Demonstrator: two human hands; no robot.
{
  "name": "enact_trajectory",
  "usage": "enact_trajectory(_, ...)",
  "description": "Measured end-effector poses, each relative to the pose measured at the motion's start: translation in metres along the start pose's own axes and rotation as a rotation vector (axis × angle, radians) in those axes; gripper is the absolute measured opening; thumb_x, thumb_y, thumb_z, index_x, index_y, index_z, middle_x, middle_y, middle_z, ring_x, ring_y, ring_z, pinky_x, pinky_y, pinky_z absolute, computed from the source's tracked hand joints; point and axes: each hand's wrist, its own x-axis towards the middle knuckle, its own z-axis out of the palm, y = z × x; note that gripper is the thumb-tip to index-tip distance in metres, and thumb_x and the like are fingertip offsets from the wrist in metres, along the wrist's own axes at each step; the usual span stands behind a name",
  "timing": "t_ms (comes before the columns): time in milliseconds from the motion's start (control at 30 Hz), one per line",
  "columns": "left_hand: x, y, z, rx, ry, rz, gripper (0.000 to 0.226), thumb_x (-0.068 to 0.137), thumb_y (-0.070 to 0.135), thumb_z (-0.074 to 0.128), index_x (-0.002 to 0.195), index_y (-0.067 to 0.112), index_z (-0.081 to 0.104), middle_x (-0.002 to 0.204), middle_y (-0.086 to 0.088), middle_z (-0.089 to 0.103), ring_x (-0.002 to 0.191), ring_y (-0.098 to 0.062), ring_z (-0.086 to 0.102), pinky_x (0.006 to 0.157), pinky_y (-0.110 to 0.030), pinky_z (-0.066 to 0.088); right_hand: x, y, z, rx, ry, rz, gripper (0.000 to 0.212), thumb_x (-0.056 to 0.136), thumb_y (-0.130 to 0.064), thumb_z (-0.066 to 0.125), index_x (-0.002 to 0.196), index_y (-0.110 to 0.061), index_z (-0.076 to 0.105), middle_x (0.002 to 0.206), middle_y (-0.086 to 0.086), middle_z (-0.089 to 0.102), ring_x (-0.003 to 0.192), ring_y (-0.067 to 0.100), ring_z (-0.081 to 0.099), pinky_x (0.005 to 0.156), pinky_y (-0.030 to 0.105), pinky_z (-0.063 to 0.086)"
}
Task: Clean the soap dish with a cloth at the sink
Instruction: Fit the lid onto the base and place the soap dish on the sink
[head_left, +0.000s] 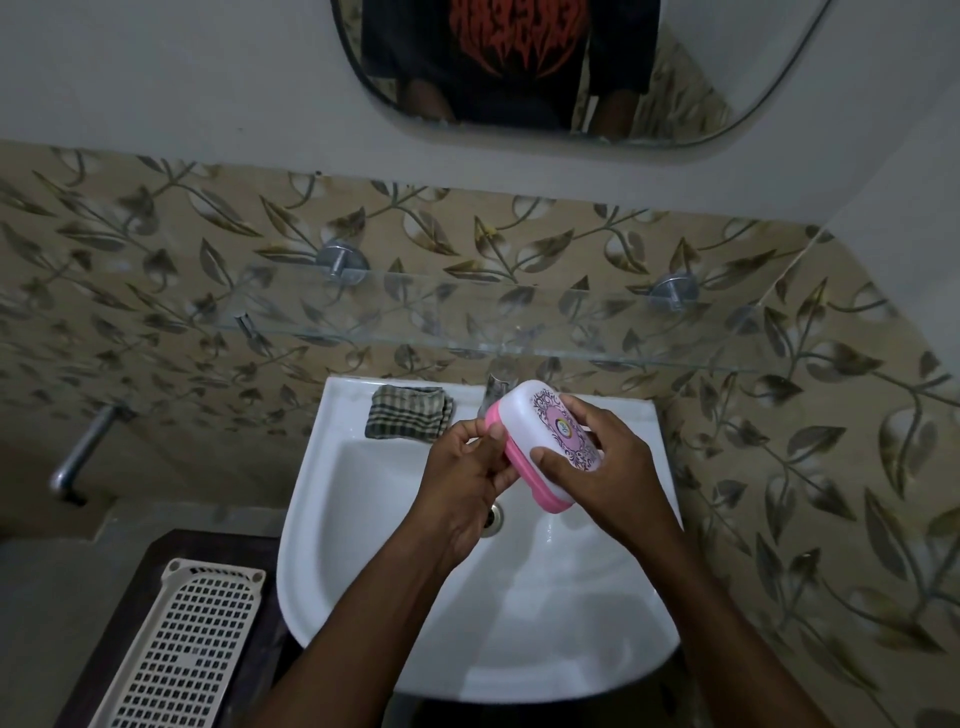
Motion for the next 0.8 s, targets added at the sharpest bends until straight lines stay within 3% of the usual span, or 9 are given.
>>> enact_trajectory(200,-0.0002,0.0019,0.0001,-0.019,0.004,-0.012,0.013,0.096,0.011,0.056,0.097,-0.002,0.057,0.094,-0.021,0.071,0.082,-0.025,0.073,0.077,-0.034,0.061,0.0017,0.0005,-0.0007,-0.005,0.002,0.001,0.086,0.062,-0.067,0.069,0.137,-0.027,0.054,0.124,-0.012,0.061,0.111,0.006,0.060,0.092,0.037,0.055)
enact_trajectory(433,-0.0009,0.0031,-0.0005,-0.030,0.003,-0.034,0.036,0.097,0.012,0.056,0.120,-0.015,0.052,0.102,-0.026,0.071,0.089,-0.028,0.073,0.077,-0.034,0.060,0.0014,0.0001,-0.0025,0.010,-0.015,0.012,0.088,0.061,-0.067,0.071,0.137,-0.027,0.055,0.123,-0.013,0.063,0.108,0.005,0.062,0.089,0.036,0.057)
enact_trajectory(700,-0.0011,0.0059,-0.0031,-0.007,-0.016,-0.013,0.038,0.097,0.013,0.055,0.122,-0.015,0.051,0.113,-0.030,0.067,0.101,-0.033,0.070,0.084,-0.038,0.059,-0.0004,-0.0004,-0.0072,-0.047,-0.011,-0.022,0.091,0.061,-0.070,0.069,0.138,-0.026,0.053,0.123,-0.011,0.061,0.111,0.006,0.060,0.090,0.036,0.056)
enact_trajectory(800,-0.0020,0.0073,-0.0032,0.030,-0.045,-0.024,0.023,0.097,0.012,0.055,0.107,-0.009,0.056,0.107,-0.027,0.068,0.097,-0.032,0.070,0.084,-0.038,0.060,-0.0014,-0.0001,-0.0062,-0.029,-0.019,-0.017,0.090,0.061,-0.069,0.069,0.139,-0.026,0.052,0.121,-0.012,0.061,0.112,0.005,0.059,0.091,0.035,0.055)
